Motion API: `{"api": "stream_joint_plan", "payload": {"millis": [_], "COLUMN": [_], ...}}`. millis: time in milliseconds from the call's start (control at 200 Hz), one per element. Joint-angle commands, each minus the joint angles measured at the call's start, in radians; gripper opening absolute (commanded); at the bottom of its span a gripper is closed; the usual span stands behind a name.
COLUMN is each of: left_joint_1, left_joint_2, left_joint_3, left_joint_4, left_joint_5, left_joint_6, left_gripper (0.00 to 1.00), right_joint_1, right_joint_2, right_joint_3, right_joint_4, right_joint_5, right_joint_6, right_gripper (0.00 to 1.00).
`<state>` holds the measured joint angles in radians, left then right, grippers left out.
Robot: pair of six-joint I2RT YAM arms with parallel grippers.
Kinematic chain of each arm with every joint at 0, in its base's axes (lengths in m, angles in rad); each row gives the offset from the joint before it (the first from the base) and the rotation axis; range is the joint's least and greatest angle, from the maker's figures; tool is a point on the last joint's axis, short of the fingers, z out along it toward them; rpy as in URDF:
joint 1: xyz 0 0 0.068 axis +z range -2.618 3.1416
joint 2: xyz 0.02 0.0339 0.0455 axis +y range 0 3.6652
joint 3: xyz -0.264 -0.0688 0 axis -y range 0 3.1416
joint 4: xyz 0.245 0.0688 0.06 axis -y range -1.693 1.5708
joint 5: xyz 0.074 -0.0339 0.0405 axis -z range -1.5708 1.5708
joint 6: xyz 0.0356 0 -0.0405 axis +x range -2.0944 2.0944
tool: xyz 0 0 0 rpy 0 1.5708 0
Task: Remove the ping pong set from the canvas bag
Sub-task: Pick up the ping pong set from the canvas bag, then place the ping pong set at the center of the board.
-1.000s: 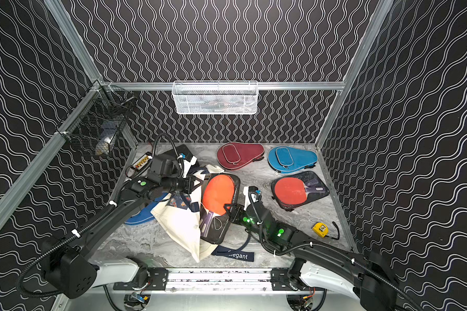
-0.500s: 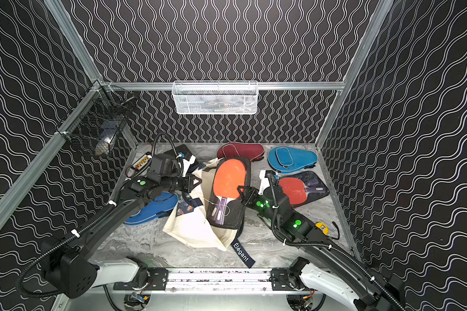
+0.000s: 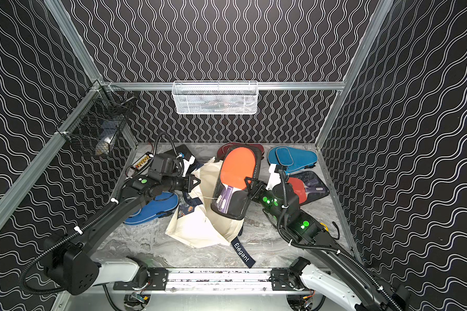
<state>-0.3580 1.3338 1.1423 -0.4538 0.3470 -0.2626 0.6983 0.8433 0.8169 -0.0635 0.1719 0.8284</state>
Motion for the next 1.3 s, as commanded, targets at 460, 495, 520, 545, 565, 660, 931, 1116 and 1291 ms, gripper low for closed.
{"api": "stream_joint_plan", "payload": {"millis": [460,495,520,545,565,660,931,1116,1291], "left_joint_1": [0.003,0.003,0.003,0.002,0.003,0.002,0.003,0.021,0.061], "left_joint_2": [-0.019,-0.021,-0.023,-0.025,-0.025,-0.034,-0.087,-0.151,-0.196], "left_joint_3": [-0.019,-0.022,-0.022,-0.024,-0.024,-0.028,-0.047,-0.056,-0.037], "left_joint_4": [0.054,0.057,0.059,0.06,0.061,0.069,0.121,0.167,0.183], "left_joint_5": [0.094,0.097,0.1,0.102,0.105,0.121,0.217,0.287,0.303], "left_joint_6": [-0.009,-0.009,-0.008,-0.008,-0.007,-0.006,-0.014,-0.027,-0.045], "left_gripper": [0.0,0.0,0.0,0.0,0.0,0.0,0.0,0.0,0.0], "right_joint_1": [-0.269,-0.297,-0.315,-0.335,-0.354,-0.44,-0.576,-0.576,-0.576], "right_joint_2": [0.07,0.083,0.092,0.101,0.11,0.163,0.336,0.401,0.475], "right_joint_3": [0.057,0.059,0.06,0.062,0.065,0.072,0.096,0.052,0.019], "right_joint_4": [0.278,0.289,0.294,0.301,0.304,0.325,0.369,0.384,0.41], "right_joint_5": [0.141,0.133,0.127,0.118,0.11,0.058,-0.099,-0.149,-0.178], "right_joint_6": [0.04,0.046,0.055,0.064,0.072,0.115,0.154,0.15,0.161], "right_gripper": [0.0,0.0,0.0,0.0,0.0,0.0,0.0,0.0,0.0]}}
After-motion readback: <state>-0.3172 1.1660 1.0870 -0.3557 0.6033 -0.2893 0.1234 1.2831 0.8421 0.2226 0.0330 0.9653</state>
